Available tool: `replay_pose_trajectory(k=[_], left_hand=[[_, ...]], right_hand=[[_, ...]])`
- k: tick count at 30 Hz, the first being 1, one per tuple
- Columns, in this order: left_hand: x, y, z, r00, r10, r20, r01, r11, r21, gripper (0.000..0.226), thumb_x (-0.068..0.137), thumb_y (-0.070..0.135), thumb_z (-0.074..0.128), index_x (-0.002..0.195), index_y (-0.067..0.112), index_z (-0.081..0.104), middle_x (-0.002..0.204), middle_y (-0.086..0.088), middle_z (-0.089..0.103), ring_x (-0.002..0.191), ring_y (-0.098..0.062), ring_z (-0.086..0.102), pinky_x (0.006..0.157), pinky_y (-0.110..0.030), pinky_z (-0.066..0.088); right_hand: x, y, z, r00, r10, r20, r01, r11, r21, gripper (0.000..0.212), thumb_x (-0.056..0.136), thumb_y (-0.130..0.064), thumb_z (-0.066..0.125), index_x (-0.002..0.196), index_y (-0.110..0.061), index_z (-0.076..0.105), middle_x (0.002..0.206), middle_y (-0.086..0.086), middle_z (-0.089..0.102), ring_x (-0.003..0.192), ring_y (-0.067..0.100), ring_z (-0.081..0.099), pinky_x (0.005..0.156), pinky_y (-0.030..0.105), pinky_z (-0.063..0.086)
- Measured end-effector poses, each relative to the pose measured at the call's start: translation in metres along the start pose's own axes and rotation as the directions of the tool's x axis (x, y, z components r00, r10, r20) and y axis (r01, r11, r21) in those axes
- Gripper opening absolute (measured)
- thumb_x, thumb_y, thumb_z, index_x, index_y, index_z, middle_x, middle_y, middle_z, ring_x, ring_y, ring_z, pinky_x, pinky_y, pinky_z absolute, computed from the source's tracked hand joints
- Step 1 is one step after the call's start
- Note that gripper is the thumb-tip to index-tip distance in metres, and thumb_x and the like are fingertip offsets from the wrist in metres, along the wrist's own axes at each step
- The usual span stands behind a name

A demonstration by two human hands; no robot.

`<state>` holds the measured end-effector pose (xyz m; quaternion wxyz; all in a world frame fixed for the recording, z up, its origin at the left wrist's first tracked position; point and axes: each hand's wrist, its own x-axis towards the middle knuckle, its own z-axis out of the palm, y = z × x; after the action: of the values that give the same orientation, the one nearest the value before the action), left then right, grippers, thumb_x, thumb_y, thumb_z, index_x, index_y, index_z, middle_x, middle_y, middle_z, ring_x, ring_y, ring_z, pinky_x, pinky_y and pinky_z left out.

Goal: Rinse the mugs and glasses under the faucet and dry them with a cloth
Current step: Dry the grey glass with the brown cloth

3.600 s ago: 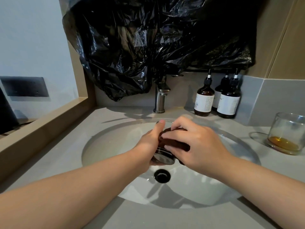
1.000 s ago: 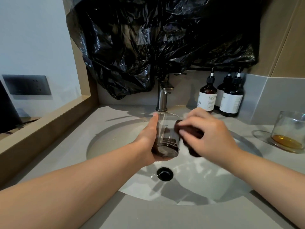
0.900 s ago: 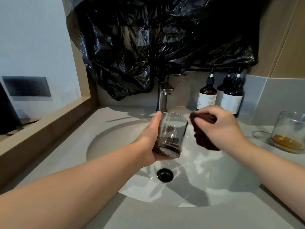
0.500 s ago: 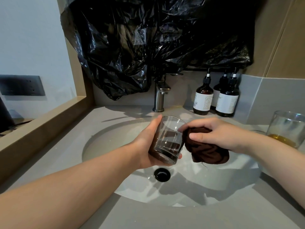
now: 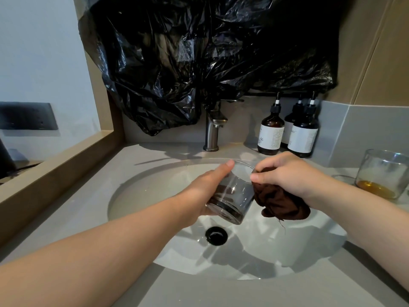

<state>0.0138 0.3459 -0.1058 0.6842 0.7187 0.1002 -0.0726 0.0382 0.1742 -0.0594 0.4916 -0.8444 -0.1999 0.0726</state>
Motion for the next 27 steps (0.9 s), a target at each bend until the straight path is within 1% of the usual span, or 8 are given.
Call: replay_pose_trajectory(k=[4,6,10,14,18,22,24,27], left_hand=[[-0.007,-0.003,0.006,0.997,-0.028,0.074,0.028,1.000,0.003,0.058,0.079,0.068,0.055,0.111,0.019,0.063,0.106,-0.012,0.072,0.098,-0.031,0.069,0.092,-0.048,0.053],[-0.007,-0.003,0.005,0.996,-0.022,0.082,0.021,1.000,0.009,0.063,0.074,0.069,0.058,0.110,0.018,0.064,0.105,-0.012,0.072,0.096,-0.030,0.070,0.090,-0.047,0.054],[-0.006,0.000,0.000,0.997,0.011,0.072,-0.020,0.992,0.124,0.065,0.070,0.070,0.059,0.108,0.017,0.065,0.101,-0.008,0.073,0.093,-0.025,0.070,0.089,-0.040,0.055],[-0.007,-0.002,0.002,0.995,0.060,0.086,-0.072,0.986,0.150,0.065,0.069,0.071,0.063,0.114,0.024,0.062,0.104,-0.006,0.071,0.093,-0.023,0.070,0.082,-0.037,0.058],[-0.007,-0.004,0.003,0.998,0.051,0.033,-0.053,0.998,0.045,0.062,0.074,0.068,0.062,0.115,0.022,0.061,0.104,-0.008,0.071,0.090,-0.025,0.070,0.079,-0.040,0.059],[-0.008,-0.001,0.003,1.000,-0.027,0.007,0.028,0.990,-0.141,0.058,0.078,0.064,0.060,0.110,0.016,0.062,0.097,-0.011,0.071,0.084,-0.028,0.069,0.079,-0.044,0.058],[-0.009,-0.002,0.004,0.999,-0.042,0.010,0.044,0.984,-0.175,0.059,0.077,0.064,0.061,0.110,0.015,0.061,0.095,-0.011,0.071,0.082,-0.028,0.069,0.080,-0.044,0.058],[-0.011,-0.002,0.006,0.999,-0.037,0.019,0.040,0.971,-0.234,0.061,0.078,0.064,0.060,0.109,0.012,0.063,0.089,-0.011,0.072,0.074,-0.025,0.070,0.071,-0.040,0.059]], right_hand=[[0.003,0.001,0.002,0.999,-0.025,-0.032,0.021,0.992,-0.125,0.023,0.082,-0.018,0.071,0.059,-0.019,0.069,0.058,0.002,0.062,0.064,0.023,0.062,0.075,0.039,0.054],[0.002,0.001,0.004,0.999,-0.005,-0.034,0.001,0.992,-0.122,0.022,0.083,-0.019,0.070,0.062,-0.015,0.068,0.060,0.006,0.062,0.063,0.026,0.061,0.070,0.040,0.056],[0.000,-0.002,0.008,0.999,-0.010,-0.047,0.000,0.978,-0.208,0.017,0.085,-0.022,0.068,0.069,-0.017,0.068,0.062,0.003,0.062,0.059,0.018,0.059,0.058,0.023,0.047],[-0.001,-0.004,0.012,0.999,-0.017,-0.045,0.005,0.962,-0.272,0.013,0.085,-0.022,0.067,0.075,-0.016,0.070,0.067,0.002,0.063,0.060,0.013,0.056,0.050,0.017,0.041],[-0.003,-0.005,0.009,0.992,-0.104,-0.075,0.084,0.968,-0.236,0.004,0.083,-0.027,0.070,0.086,-0.029,0.069,0.086,-0.009,0.065,0.080,0.006,0.060,0.071,0.018,0.045],[0.006,-0.003,-0.006,0.959,-0.067,-0.275,0.053,0.997,-0.056,0.049,0.077,-0.032,0.074,0.120,-0.034,0.049,0.104,-0.006,0.061,0.096,0.014,0.061,0.089,0.031,0.047],[0.006,-0.003,-0.007,0.915,-0.140,-0.378,0.120,0.990,-0.077,0.044,0.077,-0.028,0.074,0.115,-0.031,0.053,0.102,-0.011,0.060,0.094,0.009,0.059,0.084,0.024,0.045],[-0.005,-0.005,0.010,0.826,-0.397,-0.401,0.322,0.915,-0.242,0.021,0.075,-0.021,0.075,0.092,-0.027,0.065,0.096,-0.017,0.058,0.091,-0.003,0.056,0.075,0.005,0.040]])
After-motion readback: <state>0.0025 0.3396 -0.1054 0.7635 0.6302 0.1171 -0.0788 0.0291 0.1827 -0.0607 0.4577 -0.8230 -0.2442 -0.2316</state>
